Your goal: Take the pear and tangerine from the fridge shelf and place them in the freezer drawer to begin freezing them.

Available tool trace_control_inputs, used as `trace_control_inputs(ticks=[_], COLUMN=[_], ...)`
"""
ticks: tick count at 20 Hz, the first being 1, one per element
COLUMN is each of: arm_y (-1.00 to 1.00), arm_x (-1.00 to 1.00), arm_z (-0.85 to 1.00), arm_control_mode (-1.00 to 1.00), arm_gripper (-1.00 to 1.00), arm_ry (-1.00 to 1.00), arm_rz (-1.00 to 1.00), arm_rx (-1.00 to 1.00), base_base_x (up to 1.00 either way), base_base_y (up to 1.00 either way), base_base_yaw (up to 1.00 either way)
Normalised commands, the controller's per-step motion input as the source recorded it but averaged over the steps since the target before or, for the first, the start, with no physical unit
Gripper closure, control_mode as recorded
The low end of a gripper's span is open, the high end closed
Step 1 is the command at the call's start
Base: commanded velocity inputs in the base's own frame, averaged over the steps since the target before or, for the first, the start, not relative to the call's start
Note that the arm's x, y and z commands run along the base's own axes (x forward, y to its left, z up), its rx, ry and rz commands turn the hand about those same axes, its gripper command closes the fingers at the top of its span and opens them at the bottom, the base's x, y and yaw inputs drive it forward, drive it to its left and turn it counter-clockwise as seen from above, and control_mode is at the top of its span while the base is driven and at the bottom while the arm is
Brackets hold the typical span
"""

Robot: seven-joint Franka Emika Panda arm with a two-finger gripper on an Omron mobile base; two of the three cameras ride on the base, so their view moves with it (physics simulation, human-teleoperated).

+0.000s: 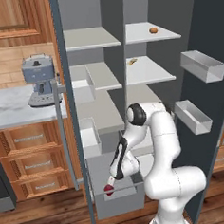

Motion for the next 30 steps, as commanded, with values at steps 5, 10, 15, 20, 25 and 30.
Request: trace_control_inputs(ticks=[5,10,15,20,25,30], arm_y=[-0.25,-0.50,-0.65,-0.26,-0.35,-0.33], arm_x=[0.08,0.01,-0.18,-0.36,-0.25,-0.32], arm_z=[0.88,0.60,0.21,0.87,0.95,0.98], arm_control_mode=[-1.00,-1.00,-1.00,-1.00,-1.00,-1.00], arm_gripper=[-1.00,-1.00,-1.00,-1.00,-1.00,-1.00], arm_ry=[0.15,0.08,-0.02,-0.02,-0.03,-0.05], arm_rz=[-0.11,-0.09,-0.07,-0.14,-0.13,-0.12], arm_rx=[0.06,0.05,0.01,0.00,0.00,0.00], base_base_x=[0.00,0.00,0.00,0.00,0.00,0.00], base_base_y=[0.00,0.00,0.00,0.00,0.00,0.00], base_base_yaw=[0.00,0.00,0.00,0.00,0.00,0.00])
